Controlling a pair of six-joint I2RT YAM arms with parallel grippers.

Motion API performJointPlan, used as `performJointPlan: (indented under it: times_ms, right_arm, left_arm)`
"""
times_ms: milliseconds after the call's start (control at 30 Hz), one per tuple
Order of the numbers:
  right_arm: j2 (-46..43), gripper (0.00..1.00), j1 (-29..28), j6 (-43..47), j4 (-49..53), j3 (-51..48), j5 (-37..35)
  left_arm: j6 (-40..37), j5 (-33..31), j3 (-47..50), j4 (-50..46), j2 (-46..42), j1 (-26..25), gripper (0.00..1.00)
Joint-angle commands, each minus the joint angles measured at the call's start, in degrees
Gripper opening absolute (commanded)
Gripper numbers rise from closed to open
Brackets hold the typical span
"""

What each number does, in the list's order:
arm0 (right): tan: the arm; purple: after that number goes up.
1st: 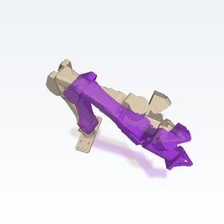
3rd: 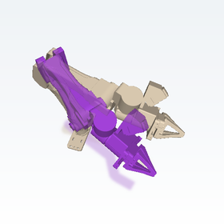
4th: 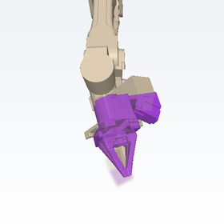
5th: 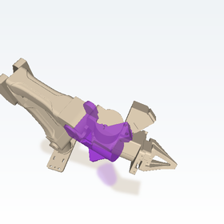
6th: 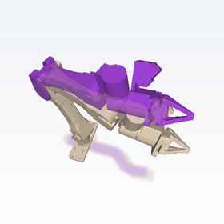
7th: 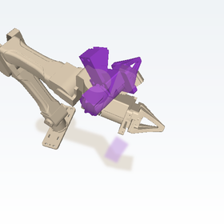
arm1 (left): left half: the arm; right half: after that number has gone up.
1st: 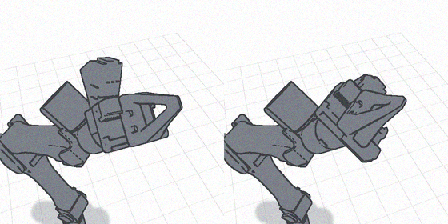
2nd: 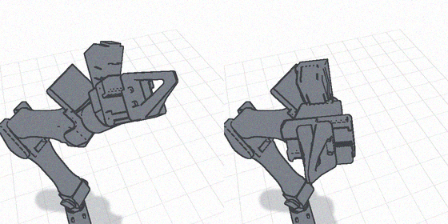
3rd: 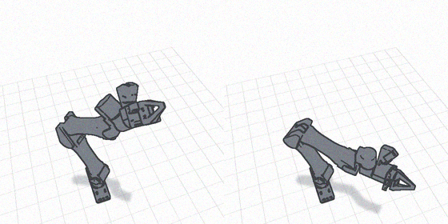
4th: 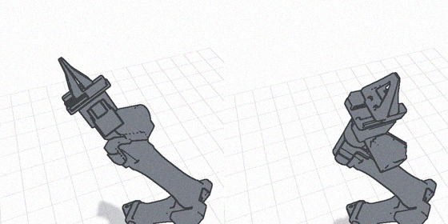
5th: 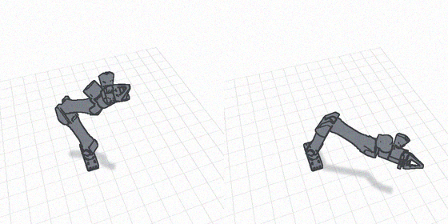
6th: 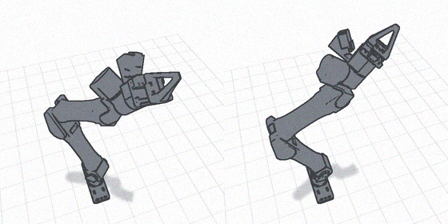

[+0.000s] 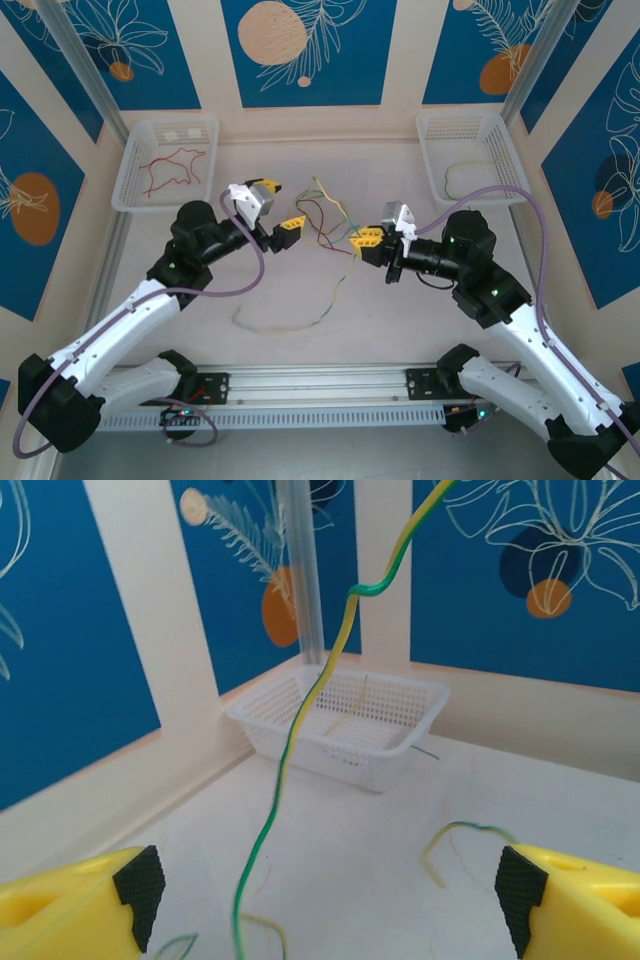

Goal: Untangle the cables

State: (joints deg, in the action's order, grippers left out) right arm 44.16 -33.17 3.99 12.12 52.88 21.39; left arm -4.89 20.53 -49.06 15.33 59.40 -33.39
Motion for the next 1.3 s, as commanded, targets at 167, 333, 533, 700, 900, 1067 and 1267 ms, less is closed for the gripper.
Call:
performJointPlan:
  times_ms: [167, 333, 533, 700, 900, 1067, 1267]
  right_arm:
    - [0.6, 0.00, 1.2, 1.6, 2.0, 2.0, 6.3]
    - [1.2, 0.00, 1.4, 0.3, 0.3, 1.6, 4.3]
    - [1.5, 0.00, 1.8, -0.7, -2.5, 0.7, 2.4]
    - [2.2, 0.00, 2.2, -0.5, -2.4, 1.2, 3.2]
    - [2.3, 0.00, 2.4, -0.7, -2.6, 1.0, 3.6]
    - [1.9, 0.00, 2.6, -0.7, -2.4, 0.9, 5.4]
    - [2.2, 0.00, 2.7, -0.8, -1.8, 1.3, 7.4]
  left_arm:
    - [-5.6, 10.1, -8.2, -1.5, 7.1, 0.1, 0.81]
    - [-5.5, 10.6, -8.9, -0.8, 9.8, 0.1, 0.42]
    - [-3.6, 9.1, -7.6, 2.2, 10.4, 0.0, 0.27]
    - [-4.4, 6.5, -6.4, 2.6, 9.3, 0.0, 0.34]
    - [-5.0, 3.0, -5.7, 3.7, 8.4, 0.0, 0.44]
    - [-6.0, 0.7, -4.6, 5.5, 8.1, 0.0, 0.53]
    - [-6.9, 1.9, -7.0, 4.5, 10.4, 0.0, 0.61]
